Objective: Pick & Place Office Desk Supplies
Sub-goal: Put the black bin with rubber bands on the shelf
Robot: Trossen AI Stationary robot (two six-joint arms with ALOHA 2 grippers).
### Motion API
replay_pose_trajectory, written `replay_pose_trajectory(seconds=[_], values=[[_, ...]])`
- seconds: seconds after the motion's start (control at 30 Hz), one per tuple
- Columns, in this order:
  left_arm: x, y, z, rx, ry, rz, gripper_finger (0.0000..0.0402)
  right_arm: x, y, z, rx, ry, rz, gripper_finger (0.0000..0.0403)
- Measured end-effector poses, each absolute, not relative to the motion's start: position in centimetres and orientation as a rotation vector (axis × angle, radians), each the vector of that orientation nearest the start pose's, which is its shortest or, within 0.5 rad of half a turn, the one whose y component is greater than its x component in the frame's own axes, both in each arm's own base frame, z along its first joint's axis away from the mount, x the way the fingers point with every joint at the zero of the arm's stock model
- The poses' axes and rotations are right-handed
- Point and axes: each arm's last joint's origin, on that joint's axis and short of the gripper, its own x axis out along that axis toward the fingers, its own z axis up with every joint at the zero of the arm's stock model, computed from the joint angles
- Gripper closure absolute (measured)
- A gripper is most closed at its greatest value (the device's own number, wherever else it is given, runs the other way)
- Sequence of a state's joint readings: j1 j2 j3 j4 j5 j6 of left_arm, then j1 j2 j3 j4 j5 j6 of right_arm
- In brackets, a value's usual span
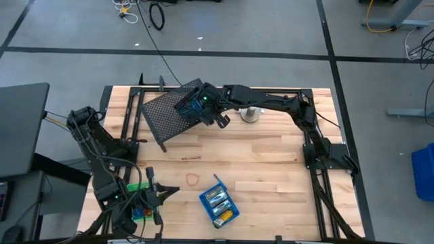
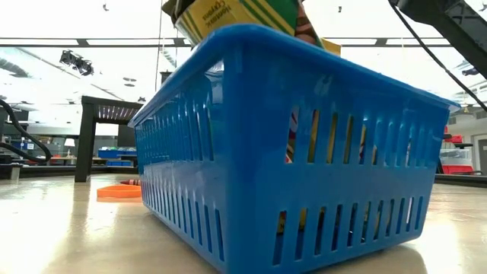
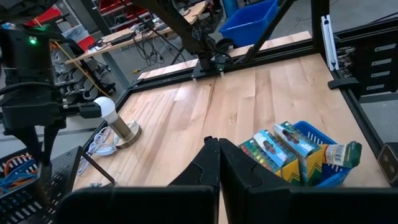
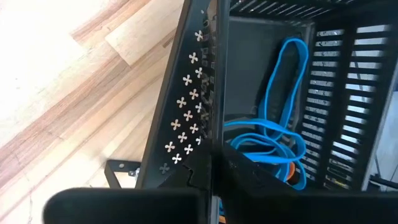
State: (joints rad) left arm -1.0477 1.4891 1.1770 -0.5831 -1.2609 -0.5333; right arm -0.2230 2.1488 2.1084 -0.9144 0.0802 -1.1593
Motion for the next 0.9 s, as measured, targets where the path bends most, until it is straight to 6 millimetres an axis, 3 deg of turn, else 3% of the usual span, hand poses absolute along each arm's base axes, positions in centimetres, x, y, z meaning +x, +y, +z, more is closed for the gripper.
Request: replay_pose_trajectory(seconds=[0.5,0.9], values=[[17.27,-24.46,28.84,0.293,0.3,0.269,0.04,45.85,-10.65,29.83,-0.992,0.964,0.266,0.0354],[17.2,-24.43,28.79,0.302,0.304,0.267,0.04,45.89,-10.62,29.86,-0.978,0.961,0.255,0.0254]])
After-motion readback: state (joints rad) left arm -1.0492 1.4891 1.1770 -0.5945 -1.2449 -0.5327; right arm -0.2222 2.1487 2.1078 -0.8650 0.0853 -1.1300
